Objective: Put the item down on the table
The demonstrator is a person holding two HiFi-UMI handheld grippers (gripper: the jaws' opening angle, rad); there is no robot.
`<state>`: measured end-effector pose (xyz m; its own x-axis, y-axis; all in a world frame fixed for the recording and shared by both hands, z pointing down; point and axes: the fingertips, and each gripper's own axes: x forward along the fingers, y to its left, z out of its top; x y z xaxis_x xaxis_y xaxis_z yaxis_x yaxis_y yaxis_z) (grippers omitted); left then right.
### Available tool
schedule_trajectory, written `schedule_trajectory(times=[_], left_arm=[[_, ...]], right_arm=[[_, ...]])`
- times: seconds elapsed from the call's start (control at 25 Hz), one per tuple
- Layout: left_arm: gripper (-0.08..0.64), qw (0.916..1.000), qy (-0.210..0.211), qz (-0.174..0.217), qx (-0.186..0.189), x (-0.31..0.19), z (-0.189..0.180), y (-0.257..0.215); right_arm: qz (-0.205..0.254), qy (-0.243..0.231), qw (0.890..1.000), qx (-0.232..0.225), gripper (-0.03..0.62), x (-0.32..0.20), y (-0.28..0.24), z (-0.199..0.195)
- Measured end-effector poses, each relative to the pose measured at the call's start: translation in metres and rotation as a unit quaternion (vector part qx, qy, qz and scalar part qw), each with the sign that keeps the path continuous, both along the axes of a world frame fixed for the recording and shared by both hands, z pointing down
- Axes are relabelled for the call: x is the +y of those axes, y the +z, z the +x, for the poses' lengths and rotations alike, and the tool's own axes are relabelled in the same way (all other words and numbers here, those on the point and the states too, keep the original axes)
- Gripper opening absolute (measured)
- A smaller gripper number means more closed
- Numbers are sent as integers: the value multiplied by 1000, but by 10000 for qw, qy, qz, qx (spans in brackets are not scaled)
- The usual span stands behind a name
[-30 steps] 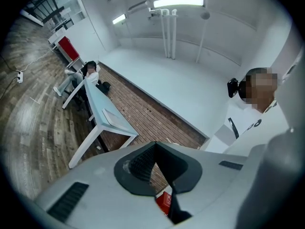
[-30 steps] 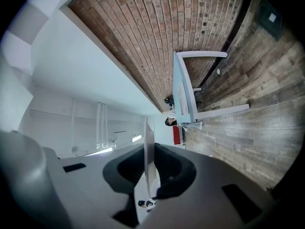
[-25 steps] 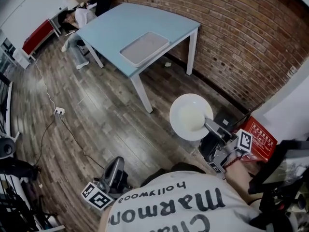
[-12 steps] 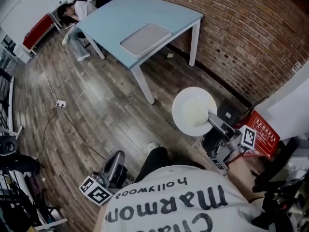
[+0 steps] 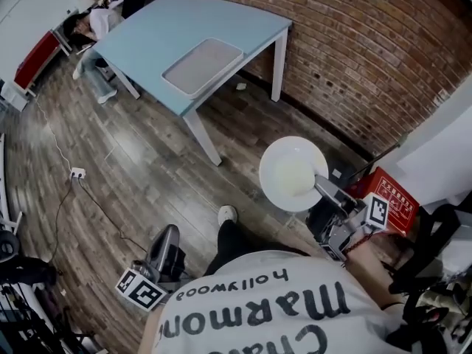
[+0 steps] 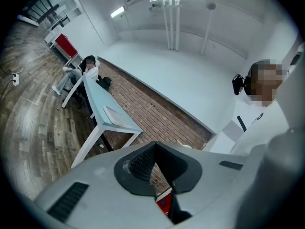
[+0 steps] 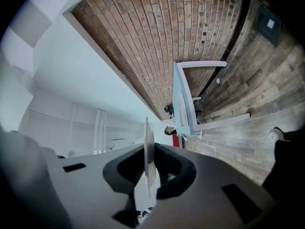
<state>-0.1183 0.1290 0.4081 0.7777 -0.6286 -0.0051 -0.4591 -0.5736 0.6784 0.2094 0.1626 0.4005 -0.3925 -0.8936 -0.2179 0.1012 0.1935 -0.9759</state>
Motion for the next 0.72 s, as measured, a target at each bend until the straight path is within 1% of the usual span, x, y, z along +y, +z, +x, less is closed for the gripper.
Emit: schedule_trajectory(times=[0.08,0.24,0.44,0.56,0.72], left_arm=[[6,10000,84,3,14,-20,3,-2],[6,9998,169,-135,-25,-56,4,3],[6,9997,222,-38,-43,-108,7,-8],[6,9996,258,-65,-71,-139,2,-10],[6,9995,300,-68,-85,-183,-1,-13]], right_arm=[[-8,107,9999,34,38,-16,-1,5],[26,190,9998,-53,38,-51,-5,3],[-25,236,9997,-39,38,-96,-7,4],[3,297,9995,-84,38,-128,-12,2],[-9,316,9995,-13,38,-169,-15,-2]])
